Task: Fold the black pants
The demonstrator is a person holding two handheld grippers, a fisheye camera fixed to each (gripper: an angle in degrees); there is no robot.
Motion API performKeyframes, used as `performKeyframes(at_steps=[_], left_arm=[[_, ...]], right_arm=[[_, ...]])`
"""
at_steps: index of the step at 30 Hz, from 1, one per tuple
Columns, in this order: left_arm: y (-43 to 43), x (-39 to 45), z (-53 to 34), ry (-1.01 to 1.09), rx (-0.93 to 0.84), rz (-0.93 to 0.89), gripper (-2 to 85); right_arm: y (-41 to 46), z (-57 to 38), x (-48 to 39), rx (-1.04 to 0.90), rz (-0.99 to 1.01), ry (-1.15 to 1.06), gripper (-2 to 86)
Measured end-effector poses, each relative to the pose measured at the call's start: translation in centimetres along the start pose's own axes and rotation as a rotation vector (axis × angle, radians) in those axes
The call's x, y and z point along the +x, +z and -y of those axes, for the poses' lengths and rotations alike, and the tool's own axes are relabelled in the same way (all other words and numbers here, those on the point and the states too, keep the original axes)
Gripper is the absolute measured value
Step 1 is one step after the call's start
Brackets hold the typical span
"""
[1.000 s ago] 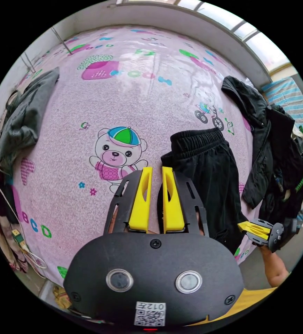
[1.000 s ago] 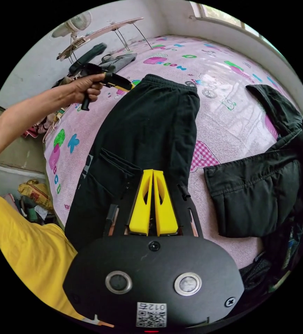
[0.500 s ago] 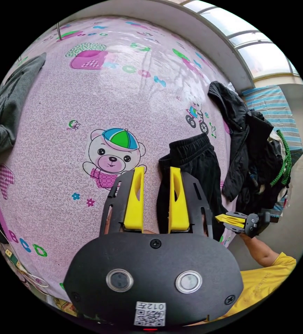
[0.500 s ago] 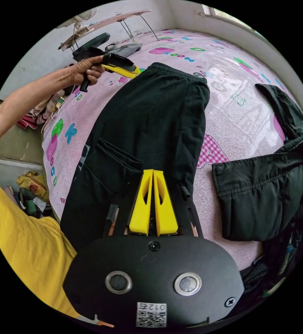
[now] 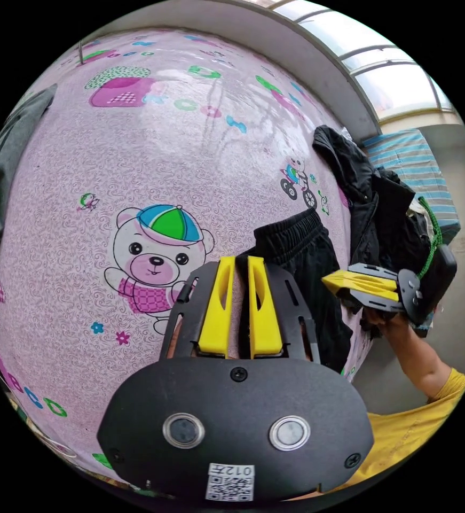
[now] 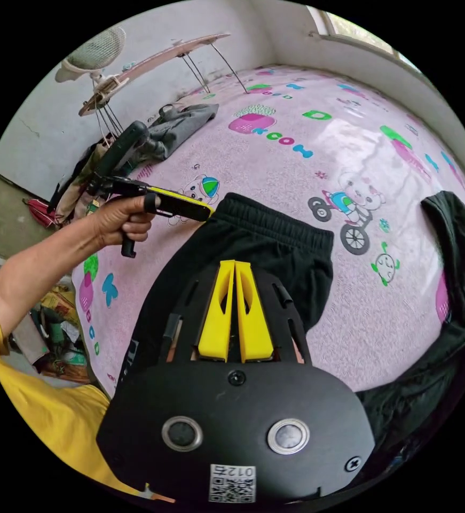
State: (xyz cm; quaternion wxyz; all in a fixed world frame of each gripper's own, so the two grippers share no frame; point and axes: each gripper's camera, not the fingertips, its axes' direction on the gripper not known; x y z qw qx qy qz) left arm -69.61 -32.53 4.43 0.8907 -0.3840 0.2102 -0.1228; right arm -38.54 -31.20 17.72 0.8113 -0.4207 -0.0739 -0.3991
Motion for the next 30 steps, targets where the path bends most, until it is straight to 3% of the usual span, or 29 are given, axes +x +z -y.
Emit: performKeyframes(at_steps=[3, 7, 12, 15, 20, 24, 27, 30], left_arm=[[-0.7, -0.4, 0.3, 0.028, 0.014, -0.031, 0.7], [-2.2, -1.5, 0.6, 0.041, 0.055, -0.136, 0.1], [-2.5, -1.0, 1.3, 0.093, 0.023, -0.055, -0.1], [-1.6, -1.3, 1.5, 0.035, -0.007, -0.009, -0.1], [-0.8, -2.8, 1.0, -0.105, 0.031, -0.092, -0.1], [-0.4, -3.6, -0.2, -0.216, 0.096, -0.166, -0.1], [-1.7, -4.6, -1.7, -0.274, 0.255, -0.263, -0.1], [-3.9, -3.1, -3.0, -0.193, 0.307, -0.203, -0.1]], right_arm=[[1.3, 0.7, -0.1, -0.061, -0.062, -0.007, 0.0], [0.5, 0.6, 0.2, 0.006, -0.038, 0.015, 0.0], [0.0, 1.2, -0.7, 0.044, -0.134, -0.053, 0.0], [1.4, 1.9, -0.4, -0.045, -0.121, -0.056, 0.0], [1.3, 2.1, -0.3, -0.043, -0.117, -0.095, 0.0], [-0.3, 1.6, -0.2, -0.012, -0.079, -0.113, 0.0], [-2.4, 0.2, 0.9, 0.077, -0.109, -0.062, 0.1], [-3.6, -1.2, 3.2, 0.097, -0.113, 0.029, 0.0]])
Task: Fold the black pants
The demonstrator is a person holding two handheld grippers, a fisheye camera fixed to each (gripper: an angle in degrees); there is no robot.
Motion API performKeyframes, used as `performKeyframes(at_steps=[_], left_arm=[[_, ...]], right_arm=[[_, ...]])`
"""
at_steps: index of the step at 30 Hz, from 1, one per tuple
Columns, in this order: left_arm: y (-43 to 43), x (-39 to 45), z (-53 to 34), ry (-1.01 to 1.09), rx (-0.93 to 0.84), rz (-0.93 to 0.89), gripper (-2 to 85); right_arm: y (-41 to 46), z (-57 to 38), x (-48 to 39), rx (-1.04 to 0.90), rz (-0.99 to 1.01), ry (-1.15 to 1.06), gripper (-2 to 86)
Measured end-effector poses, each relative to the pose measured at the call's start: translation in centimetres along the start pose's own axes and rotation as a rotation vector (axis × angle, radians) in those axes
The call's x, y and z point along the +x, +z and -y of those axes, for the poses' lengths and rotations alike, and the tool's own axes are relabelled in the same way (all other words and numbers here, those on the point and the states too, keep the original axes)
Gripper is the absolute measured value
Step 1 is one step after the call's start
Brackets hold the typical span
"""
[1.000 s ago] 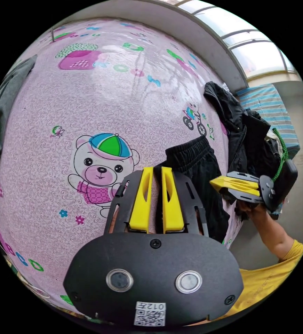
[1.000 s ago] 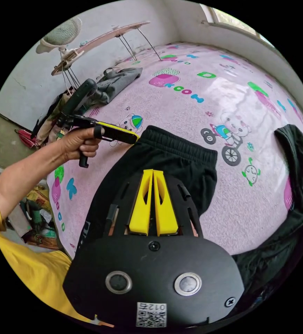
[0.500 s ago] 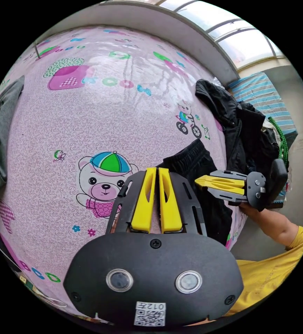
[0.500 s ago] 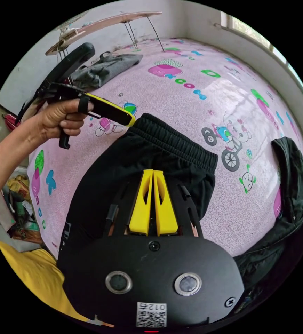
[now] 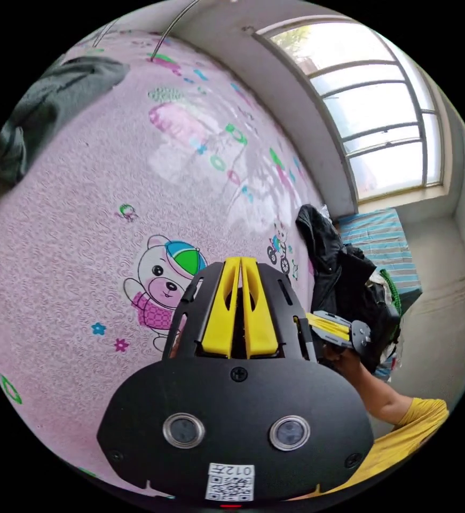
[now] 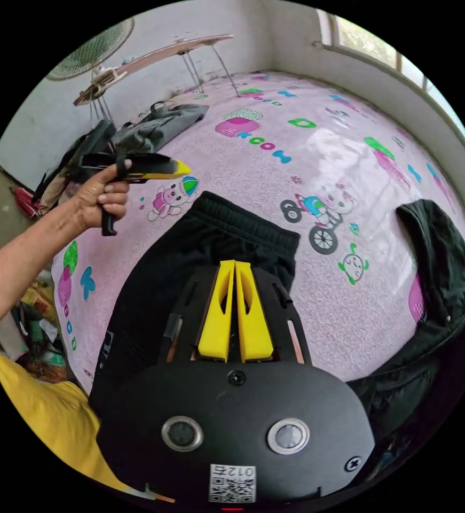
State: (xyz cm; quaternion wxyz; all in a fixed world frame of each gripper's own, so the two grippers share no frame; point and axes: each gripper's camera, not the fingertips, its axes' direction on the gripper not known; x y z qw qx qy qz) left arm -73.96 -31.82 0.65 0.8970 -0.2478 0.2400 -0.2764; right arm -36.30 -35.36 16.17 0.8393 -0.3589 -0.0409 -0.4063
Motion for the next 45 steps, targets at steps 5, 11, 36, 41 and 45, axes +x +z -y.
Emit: performKeyframes(at_steps=[5, 11, 36, 41, 45], left_arm=[[2.3, 6.6, -3.1, 0.281, -0.168, 0.084, -0.2], [7.9, 7.3, -5.5, 0.291, -0.33, 0.447, -0.2], [11.9, 7.7, -24.4, 0.297, -0.429, 0.462, -0.2], [12.5, 6.6, -24.9, 0.227, -0.403, 0.551, -0.2], [10.3, 6.7, -26.9, 0.2, -0.356, 0.39, -0.1]], right_arm=[[-0.4, -0.7, 2.3, 0.053, 0.014, 0.116, 0.0], [2.6, -0.6, 2.0, -0.089, -0.049, 0.07, 0.0], [0.3, -23.3, 0.7, -0.198, 0.007, 0.174, 0.0], [-0.8, -25.4, 0.8, -0.162, -0.116, 0.207, 0.0], [-2.9, -28.9, -0.6, -0.088, 0.049, 0.197, 0.0]])
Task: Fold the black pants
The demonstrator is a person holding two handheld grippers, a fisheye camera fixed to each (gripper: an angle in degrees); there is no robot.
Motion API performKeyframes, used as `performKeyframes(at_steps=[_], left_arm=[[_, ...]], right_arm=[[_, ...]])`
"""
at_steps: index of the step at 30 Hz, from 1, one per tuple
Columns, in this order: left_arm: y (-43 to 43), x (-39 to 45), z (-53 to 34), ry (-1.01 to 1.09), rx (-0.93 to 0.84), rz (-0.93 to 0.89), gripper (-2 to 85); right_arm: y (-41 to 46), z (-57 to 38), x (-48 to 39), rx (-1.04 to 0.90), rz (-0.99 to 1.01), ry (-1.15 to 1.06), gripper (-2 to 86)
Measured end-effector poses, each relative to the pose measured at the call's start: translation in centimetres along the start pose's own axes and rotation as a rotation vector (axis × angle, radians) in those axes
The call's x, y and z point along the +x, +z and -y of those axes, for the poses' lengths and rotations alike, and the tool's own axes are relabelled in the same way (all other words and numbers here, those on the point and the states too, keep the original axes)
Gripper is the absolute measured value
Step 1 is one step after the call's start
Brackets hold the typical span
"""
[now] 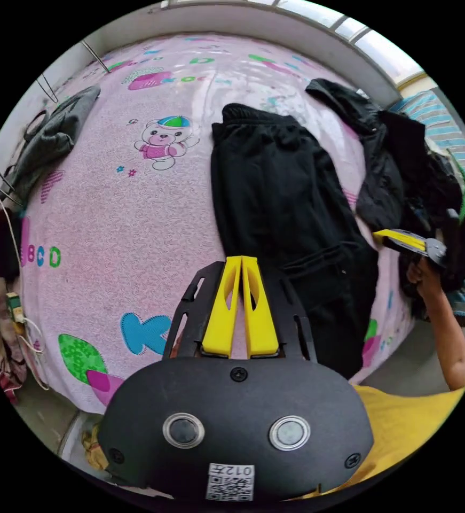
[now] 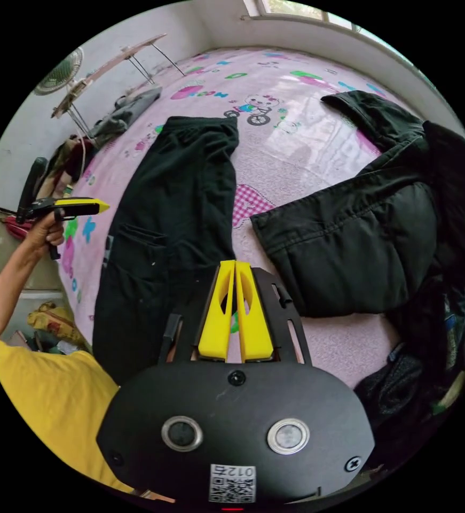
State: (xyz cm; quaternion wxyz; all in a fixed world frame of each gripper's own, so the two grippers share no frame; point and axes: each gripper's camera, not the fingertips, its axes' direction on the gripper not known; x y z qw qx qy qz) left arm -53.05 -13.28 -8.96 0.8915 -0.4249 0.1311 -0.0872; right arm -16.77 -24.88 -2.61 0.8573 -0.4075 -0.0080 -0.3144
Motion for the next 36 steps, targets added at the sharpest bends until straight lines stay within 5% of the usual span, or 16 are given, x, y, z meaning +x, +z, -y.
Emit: performKeyframes(at_steps=[6, 12, 22, 26, 36], left_arm=[[4.9, 3.0, -3.8, 0.086, -0.081, 0.023, -0.2], [7.9, 1.1, -6.0, -0.068, -0.092, 0.182, -0.2], [13.5, 1.3, -10.2, -0.1, -0.071, -0.209, -0.2], [17.0, 1.3, -10.6, -0.104, -0.141, -0.054, -0.2], [19.5, 4.2, -15.4, -0.032, -0.08, -0.137, -0.2]], right_arm=[[3.4, -4.7, -1.0, -0.11, -0.013, -0.038, -0.1], [3.0, -7.4, -0.5, -0.063, -0.077, 0.018, 0.0], [5.3, -13.6, -2.7, -0.077, 0.001, -0.064, -0.1], [6.5, -16.2, -1.0, -0.082, -0.028, 0.016, -0.1], [7.0, -22.6, -2.7, -0.003, 0.11, 0.023, 0.0]])
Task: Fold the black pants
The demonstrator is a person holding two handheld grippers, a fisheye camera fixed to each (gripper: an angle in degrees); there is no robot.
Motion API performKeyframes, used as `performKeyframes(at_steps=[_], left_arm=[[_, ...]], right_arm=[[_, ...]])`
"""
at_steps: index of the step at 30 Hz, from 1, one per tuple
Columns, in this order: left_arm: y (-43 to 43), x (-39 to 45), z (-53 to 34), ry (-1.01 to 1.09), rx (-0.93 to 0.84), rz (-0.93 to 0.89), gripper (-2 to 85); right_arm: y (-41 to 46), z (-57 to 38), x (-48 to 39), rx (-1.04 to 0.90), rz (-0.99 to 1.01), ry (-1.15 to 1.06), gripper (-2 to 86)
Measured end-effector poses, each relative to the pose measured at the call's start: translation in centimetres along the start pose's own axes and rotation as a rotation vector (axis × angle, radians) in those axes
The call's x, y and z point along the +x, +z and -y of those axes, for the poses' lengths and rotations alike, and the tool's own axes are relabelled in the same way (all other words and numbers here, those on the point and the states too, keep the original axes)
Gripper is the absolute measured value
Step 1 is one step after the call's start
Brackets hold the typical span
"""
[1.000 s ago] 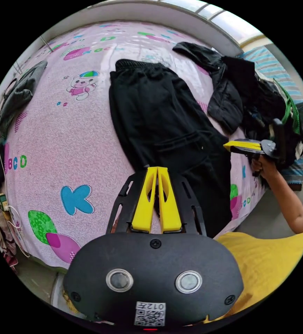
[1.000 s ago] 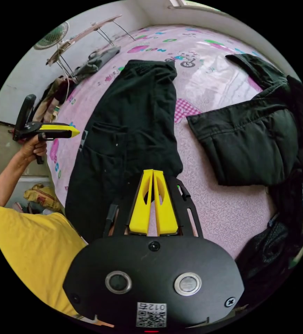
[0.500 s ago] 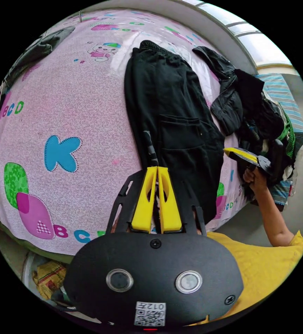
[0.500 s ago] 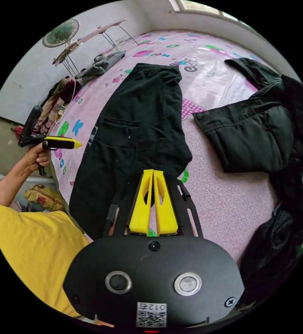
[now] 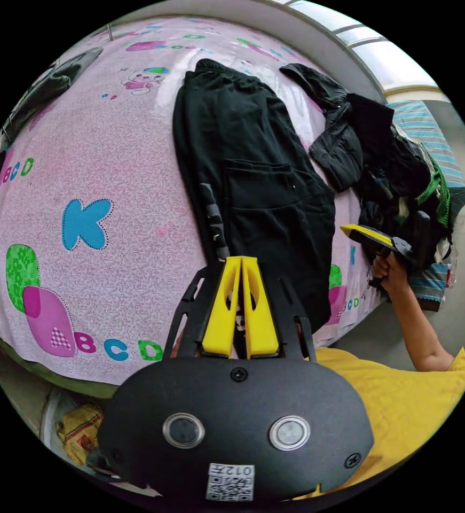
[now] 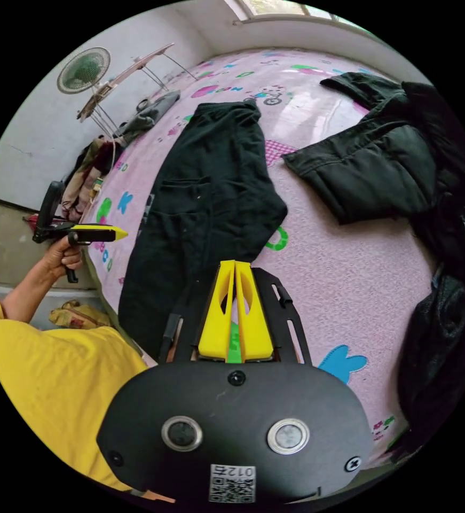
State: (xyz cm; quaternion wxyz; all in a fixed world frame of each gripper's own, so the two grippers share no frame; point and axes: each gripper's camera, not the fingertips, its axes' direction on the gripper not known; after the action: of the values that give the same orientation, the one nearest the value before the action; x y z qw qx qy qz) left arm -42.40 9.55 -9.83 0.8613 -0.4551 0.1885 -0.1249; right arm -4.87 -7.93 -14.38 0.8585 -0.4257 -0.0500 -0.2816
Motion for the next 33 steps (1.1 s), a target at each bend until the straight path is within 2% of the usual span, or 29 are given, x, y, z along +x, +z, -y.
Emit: performKeyframes(at_steps=[2, 4, 7, 9, 13, 17, 19, 21, 23, 24, 26, 31, 33], left_arm=[[2.1, 0.7, -0.9, 0.02, -0.029, 0.019, -0.2], [5.1, 0.1, -2.0, -0.035, -0.081, 0.124, -0.2], [7.1, -1.8, -3.8, -0.114, -0.069, 0.084, -0.2], [7.4, -2.3, -5.0, -0.156, -0.067, 0.124, -0.2], [8.0, 0.5, -8.7, -0.023, 0.012, 0.056, -0.2], [11.7, 3.5, -11.0, 0.09, -0.021, 0.05, -0.2], [15.1, 3.4, -12.4, 0.077, -0.088, 0.095, -0.2], [17.0, 2.5, -13.8, 0.048, -0.113, 0.144, -0.1], [17.5, 1.5, -15.3, 0.026, -0.069, 0.107, -0.1], [17.9, 0.8, -16.3, -0.021, -0.078, 0.157, -0.1], [18.0, 0.2, -18.1, -0.052, -0.053, 0.189, 0.1], [19.1, 2.4, -23.9, 0.0, 0.018, 0.09, 2.1], [20.1, 4.0, -25.6, 0.075, 0.05, 0.038, 4.2]], right_arm=[[1.7, -1.1, -0.6, -0.049, -0.046, -0.027, 0.0], [3.1, -2.3, -0.3, -0.095, -0.096, -0.03, -0.1], [3.3, -3.9, 0.9, -0.076, -0.111, 0.024, -0.1], [2.9, -5.3, 0.9, -0.072, -0.168, 0.011, -0.1], [2.3, -8.4, -1.2, -0.054, -0.062, -0.09, -0.1], [5.4, -11.7, -3.2, -0.132, -0.021, -0.191, -0.1], [7.1, -12.8, -2.8, -0.166, -0.069, -0.193, -0.1], [7.4, -14.0, -1.3, -0.118, -0.025, -0.153, 0.0], [7.3, -14.7, -0.2, -0.113, -0.055, -0.105, 0.0], [7.2, -15.3, 0.3, -0.108, -0.138, -0.094, 0.1], [7.0, -16.4, 1.0, -0.112, -0.157, -0.102, 0.3], [6.3, -20.0, 3.8, -0.067, 0.04, 0.051, 2.0], [7.0, -21.7, 6.0, -0.059, 0.228, 0.185, 4.8]])
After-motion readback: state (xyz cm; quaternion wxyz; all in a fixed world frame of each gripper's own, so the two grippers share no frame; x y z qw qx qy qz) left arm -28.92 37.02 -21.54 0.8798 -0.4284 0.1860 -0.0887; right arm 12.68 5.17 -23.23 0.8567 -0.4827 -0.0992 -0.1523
